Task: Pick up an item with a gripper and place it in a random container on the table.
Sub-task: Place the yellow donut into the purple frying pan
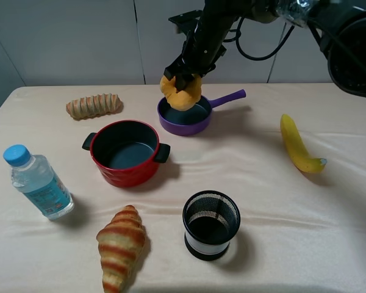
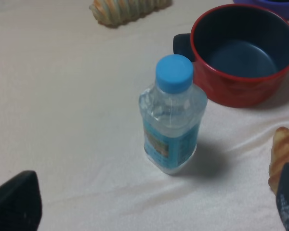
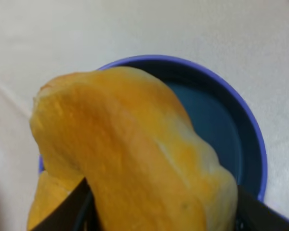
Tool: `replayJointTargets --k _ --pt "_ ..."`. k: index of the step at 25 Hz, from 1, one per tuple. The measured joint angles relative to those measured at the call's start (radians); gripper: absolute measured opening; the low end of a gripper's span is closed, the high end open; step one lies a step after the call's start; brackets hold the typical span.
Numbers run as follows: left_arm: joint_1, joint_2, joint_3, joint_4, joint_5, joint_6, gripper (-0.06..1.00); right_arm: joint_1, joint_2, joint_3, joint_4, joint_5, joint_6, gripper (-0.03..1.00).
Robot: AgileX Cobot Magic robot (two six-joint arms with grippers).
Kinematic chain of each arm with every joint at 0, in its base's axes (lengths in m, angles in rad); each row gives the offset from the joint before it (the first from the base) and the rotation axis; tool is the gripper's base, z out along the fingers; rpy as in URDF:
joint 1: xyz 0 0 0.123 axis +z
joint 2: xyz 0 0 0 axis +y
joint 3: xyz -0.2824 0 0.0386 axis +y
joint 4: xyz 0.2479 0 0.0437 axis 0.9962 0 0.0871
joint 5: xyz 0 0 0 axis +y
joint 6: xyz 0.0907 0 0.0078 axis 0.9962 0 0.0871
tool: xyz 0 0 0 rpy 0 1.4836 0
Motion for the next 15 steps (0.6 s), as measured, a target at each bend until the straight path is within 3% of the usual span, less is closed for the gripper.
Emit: replayJointTargets --k 15 --pt "0.0 0.0 0.0 0.0 0.0 0.0 0.99 0.0 0.081 0.0 -0.012 -0.032 0.0 0.34"
